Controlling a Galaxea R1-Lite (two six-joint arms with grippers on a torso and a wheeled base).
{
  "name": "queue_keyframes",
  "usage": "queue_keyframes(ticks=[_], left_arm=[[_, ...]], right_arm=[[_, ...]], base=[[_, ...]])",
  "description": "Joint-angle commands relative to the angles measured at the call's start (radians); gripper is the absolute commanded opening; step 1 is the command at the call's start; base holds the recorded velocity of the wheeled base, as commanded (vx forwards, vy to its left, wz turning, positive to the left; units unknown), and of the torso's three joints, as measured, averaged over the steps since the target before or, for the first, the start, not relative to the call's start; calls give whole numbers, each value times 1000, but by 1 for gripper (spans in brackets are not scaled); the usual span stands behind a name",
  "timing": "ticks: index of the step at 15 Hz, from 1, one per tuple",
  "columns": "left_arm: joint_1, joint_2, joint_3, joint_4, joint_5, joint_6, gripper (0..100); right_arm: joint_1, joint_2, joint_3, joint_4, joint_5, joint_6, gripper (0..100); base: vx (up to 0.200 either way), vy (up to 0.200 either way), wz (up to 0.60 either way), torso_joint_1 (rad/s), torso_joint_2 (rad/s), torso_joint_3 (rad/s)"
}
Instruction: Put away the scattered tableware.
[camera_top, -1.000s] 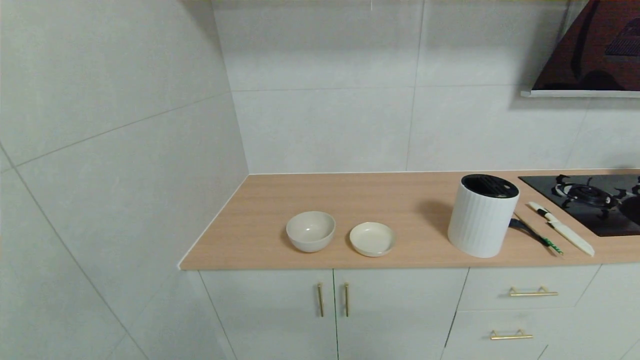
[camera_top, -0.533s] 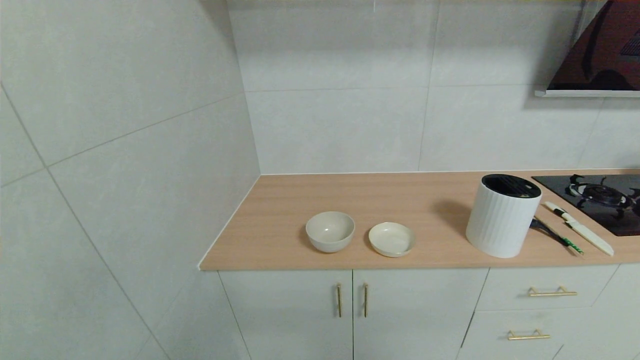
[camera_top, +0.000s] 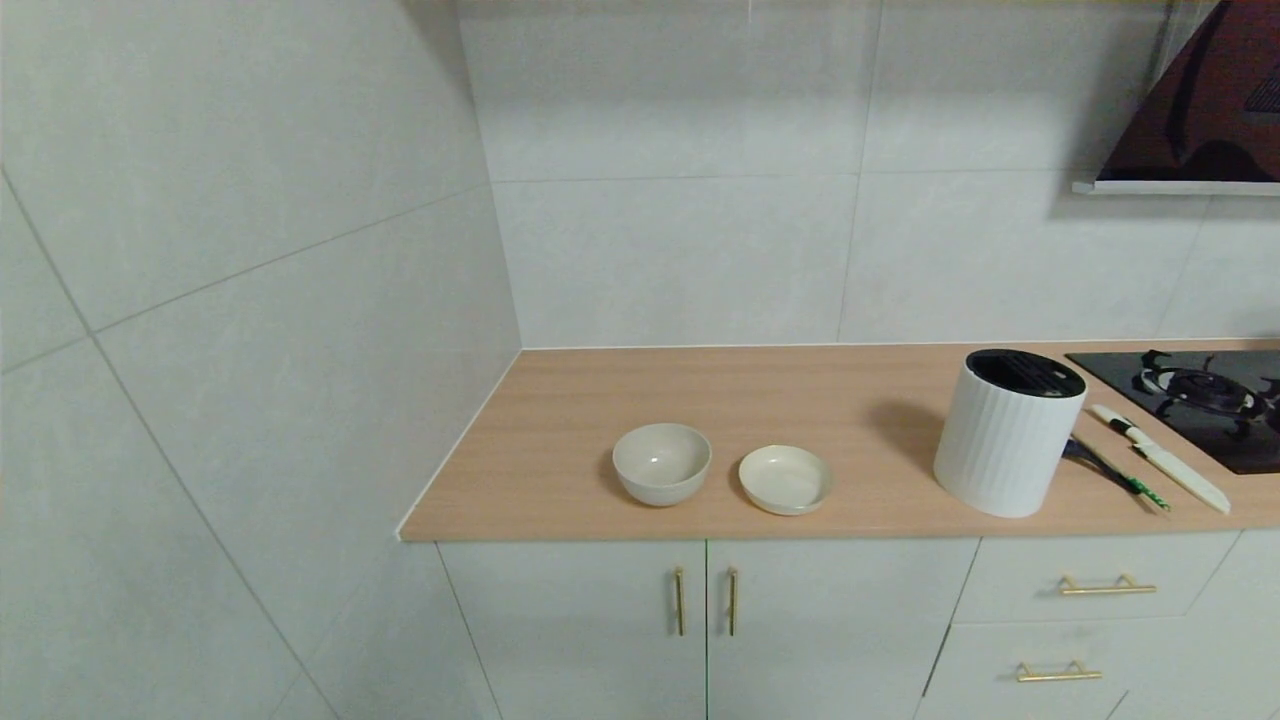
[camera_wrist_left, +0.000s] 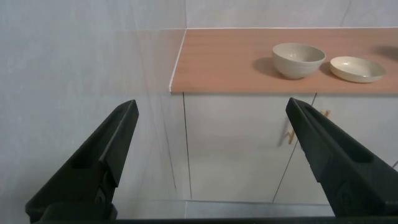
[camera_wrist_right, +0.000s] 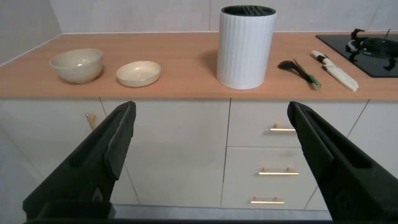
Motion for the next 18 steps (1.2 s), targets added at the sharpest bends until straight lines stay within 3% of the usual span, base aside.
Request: queue_keyframes(ticks=[1, 8, 18], left_arm=[[1, 0, 0, 0, 0, 0, 100], [1, 0, 0, 0, 0, 0, 100], [1, 0, 0, 0, 0, 0, 100]], right_arm=[[1, 0, 0, 0, 0, 0, 100], [1, 0, 0, 0, 0, 0, 100], [-1, 0, 0, -1, 0, 0, 100]], base=[[0, 0, 0, 0, 0, 0], [0, 0, 0, -107, 237, 125], [0, 0, 0, -217, 478, 257]])
